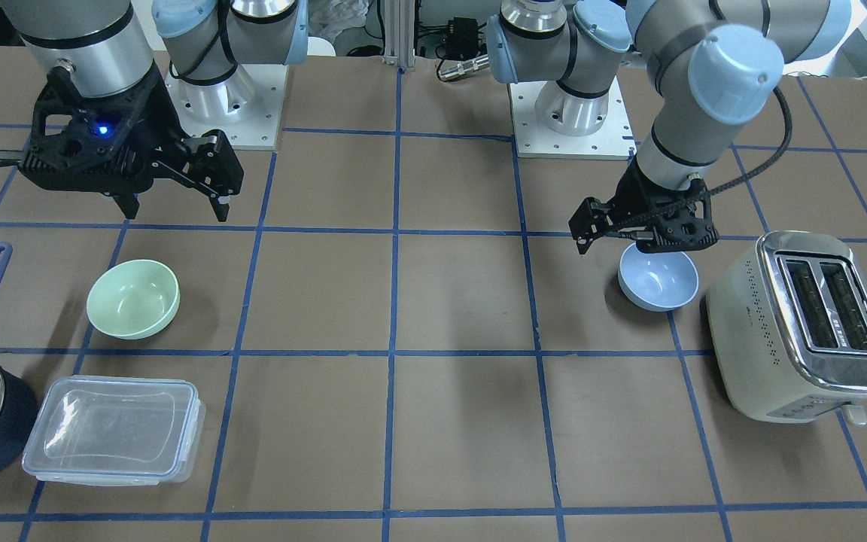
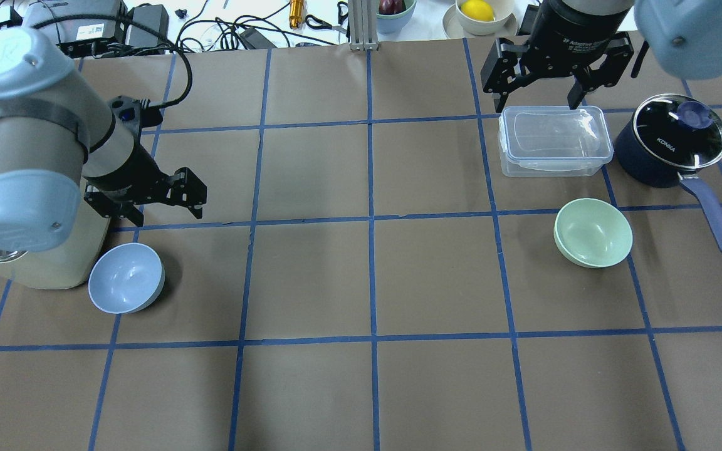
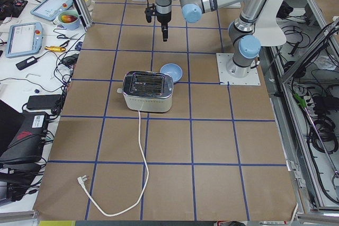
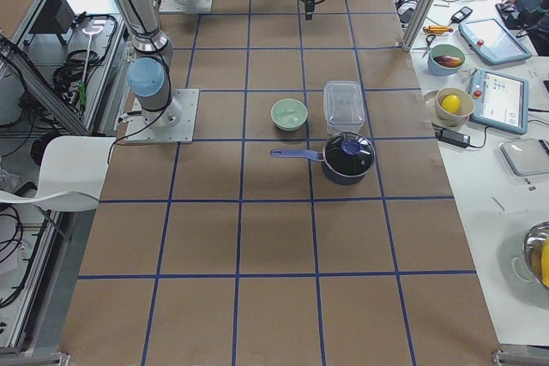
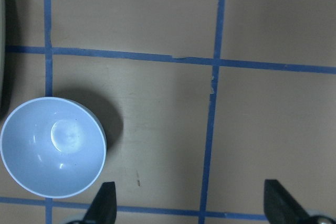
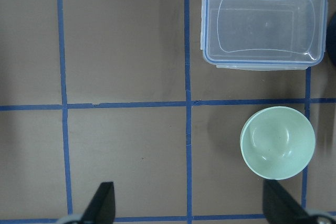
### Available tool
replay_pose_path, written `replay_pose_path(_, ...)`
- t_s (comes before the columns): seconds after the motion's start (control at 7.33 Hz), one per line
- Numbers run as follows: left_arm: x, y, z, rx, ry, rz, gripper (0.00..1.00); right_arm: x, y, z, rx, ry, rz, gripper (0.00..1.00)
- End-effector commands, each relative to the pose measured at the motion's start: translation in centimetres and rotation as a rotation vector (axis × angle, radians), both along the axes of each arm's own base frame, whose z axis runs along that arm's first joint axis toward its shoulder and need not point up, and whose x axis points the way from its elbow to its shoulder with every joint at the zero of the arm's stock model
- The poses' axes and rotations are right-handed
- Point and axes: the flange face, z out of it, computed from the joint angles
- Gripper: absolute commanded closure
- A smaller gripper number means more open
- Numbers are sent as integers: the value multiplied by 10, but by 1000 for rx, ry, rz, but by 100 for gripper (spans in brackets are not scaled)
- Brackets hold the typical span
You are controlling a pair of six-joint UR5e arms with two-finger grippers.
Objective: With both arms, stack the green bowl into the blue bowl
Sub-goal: 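Lower left gripper over light blue bowl while right gripper nears green bowl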
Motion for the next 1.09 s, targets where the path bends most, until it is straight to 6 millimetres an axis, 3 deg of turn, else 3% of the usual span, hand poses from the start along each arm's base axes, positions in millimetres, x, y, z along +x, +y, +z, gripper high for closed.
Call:
replay_pose_path(0.0, 35, 21, -73, 20, -155, -87, 0, 0, 0, 0, 1, 0, -1, 0)
replay_pose_path(0.27, 37, 33, -92, 56, -164, -93, 0, -5, -2, -4, 8, 13, -3, 0)
replay_pose_path(0.55, 38, 28, -106, 54, -161, -94, 8, -70, -11, -11, 53, 33, -24, 0)
replay_pose_path(0.68, 40, 26, -110, 41, -166, -113, 28, -111, -14, -19, 92, 36, 35, 0)
replay_pose_path(0.82, 43, 25, -113, 45, -168, -179, 57, -159, -11, -39, 132, 25, 76, 0)
replay_pose_path(0.95, 44, 25, -114, 47, -164, -183, 76, -201, -4, -62, 170, 6, 62, 0)
